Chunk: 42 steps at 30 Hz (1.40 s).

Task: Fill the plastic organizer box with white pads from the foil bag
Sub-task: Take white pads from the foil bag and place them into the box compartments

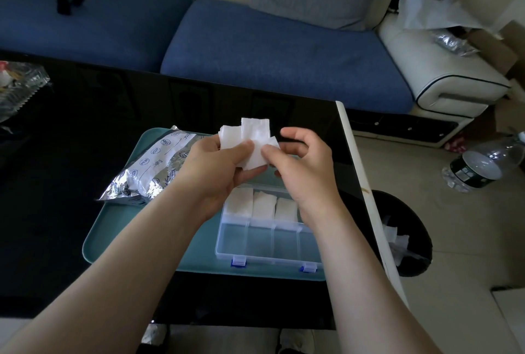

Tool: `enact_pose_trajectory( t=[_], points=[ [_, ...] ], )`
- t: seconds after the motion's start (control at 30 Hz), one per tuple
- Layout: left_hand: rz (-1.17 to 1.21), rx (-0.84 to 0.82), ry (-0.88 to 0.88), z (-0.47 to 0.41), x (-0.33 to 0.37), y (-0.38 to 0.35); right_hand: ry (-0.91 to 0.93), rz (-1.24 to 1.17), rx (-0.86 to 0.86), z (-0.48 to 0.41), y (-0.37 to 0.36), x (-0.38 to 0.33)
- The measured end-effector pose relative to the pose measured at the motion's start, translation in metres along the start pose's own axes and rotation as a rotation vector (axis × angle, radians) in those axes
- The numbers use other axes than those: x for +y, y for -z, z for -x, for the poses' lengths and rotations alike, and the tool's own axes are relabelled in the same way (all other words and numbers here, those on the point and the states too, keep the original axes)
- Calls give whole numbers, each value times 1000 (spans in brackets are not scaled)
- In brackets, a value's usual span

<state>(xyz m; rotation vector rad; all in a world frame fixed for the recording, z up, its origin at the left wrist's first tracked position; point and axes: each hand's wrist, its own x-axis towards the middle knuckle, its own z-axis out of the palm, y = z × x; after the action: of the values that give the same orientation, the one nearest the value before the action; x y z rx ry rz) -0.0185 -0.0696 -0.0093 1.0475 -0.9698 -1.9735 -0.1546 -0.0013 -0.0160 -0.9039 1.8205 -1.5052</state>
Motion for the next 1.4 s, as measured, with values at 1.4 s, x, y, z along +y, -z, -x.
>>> enact_pose_trajectory(
  t=[1.4],
  points=[
    [-52, 119, 16, 0, -1, -15, 255, 125, 207, -5, 14, 8]
  ],
)
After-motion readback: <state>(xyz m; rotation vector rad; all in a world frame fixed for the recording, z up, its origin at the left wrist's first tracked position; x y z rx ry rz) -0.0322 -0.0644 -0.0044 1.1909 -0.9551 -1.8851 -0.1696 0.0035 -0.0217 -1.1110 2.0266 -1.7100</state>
